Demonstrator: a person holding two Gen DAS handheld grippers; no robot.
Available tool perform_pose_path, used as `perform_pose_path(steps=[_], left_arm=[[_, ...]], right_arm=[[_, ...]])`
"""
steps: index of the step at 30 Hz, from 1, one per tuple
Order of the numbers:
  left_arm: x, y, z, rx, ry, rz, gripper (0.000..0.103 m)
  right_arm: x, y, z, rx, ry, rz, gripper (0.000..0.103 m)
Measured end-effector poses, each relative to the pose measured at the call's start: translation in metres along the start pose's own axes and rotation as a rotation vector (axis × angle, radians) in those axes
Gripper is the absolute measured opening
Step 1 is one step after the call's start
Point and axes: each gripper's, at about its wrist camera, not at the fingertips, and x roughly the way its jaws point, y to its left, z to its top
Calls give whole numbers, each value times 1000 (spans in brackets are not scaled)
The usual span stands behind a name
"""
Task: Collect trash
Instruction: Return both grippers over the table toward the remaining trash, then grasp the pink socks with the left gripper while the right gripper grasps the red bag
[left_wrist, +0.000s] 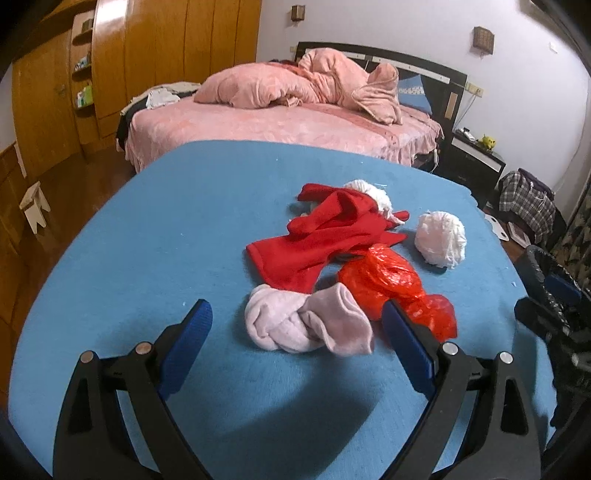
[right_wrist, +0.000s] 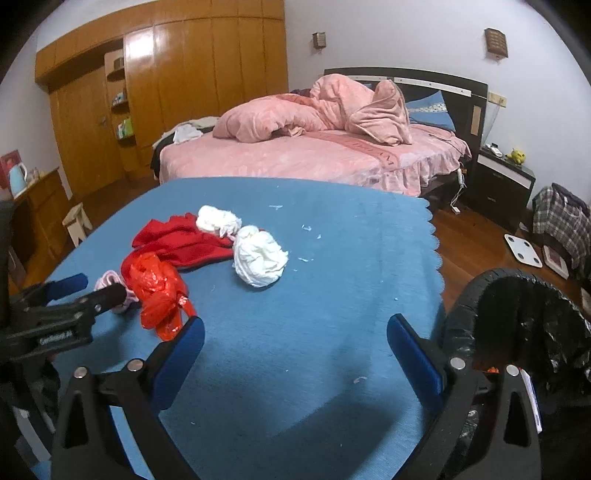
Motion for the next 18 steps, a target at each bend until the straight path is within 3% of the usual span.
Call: perform_pose_path(steps=[4,8,14,18], left_arm=[[12,5,2,-18,39,-27,87],[22,9,-1,-35,80,-55,66],[14,11,-3,-46,43,-69,51],[2,8,-6,-10,15,-60,48]], right_arm=[[7,3,-3,-8,23,0,97],[11,5,-6,-17,38,-1,97],[16,9,-8,-28,66,-4,97],[15,12,-8,-23,65,8,97]])
